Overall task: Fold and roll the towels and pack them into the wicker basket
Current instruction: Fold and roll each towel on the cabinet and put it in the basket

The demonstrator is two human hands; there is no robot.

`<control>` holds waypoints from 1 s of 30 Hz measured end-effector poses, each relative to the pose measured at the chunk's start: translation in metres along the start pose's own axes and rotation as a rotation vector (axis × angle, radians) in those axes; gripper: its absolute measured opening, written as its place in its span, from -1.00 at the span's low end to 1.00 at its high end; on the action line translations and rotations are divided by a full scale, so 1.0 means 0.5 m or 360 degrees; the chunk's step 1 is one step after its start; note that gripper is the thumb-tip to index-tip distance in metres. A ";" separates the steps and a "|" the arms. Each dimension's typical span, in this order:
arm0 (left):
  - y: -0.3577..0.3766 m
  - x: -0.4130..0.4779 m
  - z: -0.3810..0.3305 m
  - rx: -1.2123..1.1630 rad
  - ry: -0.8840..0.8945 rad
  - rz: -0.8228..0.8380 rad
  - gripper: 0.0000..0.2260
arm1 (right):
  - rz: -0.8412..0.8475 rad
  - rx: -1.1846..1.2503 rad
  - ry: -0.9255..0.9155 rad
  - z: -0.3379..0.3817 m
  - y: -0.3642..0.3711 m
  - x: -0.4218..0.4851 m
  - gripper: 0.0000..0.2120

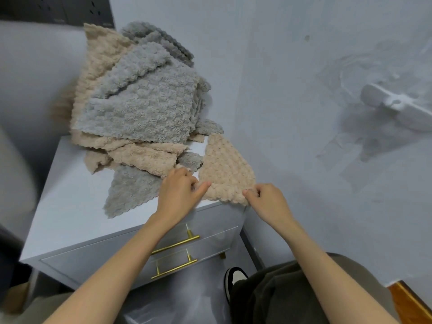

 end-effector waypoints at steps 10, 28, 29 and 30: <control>-0.009 -0.024 -0.070 -0.0181 0.0710 -0.0045 -0.86 | -0.0295 -0.0553 -0.1077 0.127 0.004 -0.038 -0.66; -0.012 -0.074 -0.074 -0.0169 0.0604 0.0191 -0.82 | 0.0042 -0.0201 -0.0752 0.039 -0.047 0.017 -0.78; -0.009 -0.074 -0.071 -0.0235 0.0526 0.0195 -0.84 | 0.0101 -0.0124 -0.0680 0.026 -0.048 0.022 -0.79; -0.006 -0.067 -0.063 -0.0310 0.0419 0.0214 -0.84 | 0.0144 -0.0023 -0.0598 0.015 -0.049 0.025 -0.83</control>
Point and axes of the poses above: each hand's wrist, its own x-axis towards the middle knuckle, its own y-axis out of the palm, z = x × y, the point moved 9 cm from there along x, towards the middle knuckle, and after that the axes turned 10 degrees about -y, right-handed, at the moved point
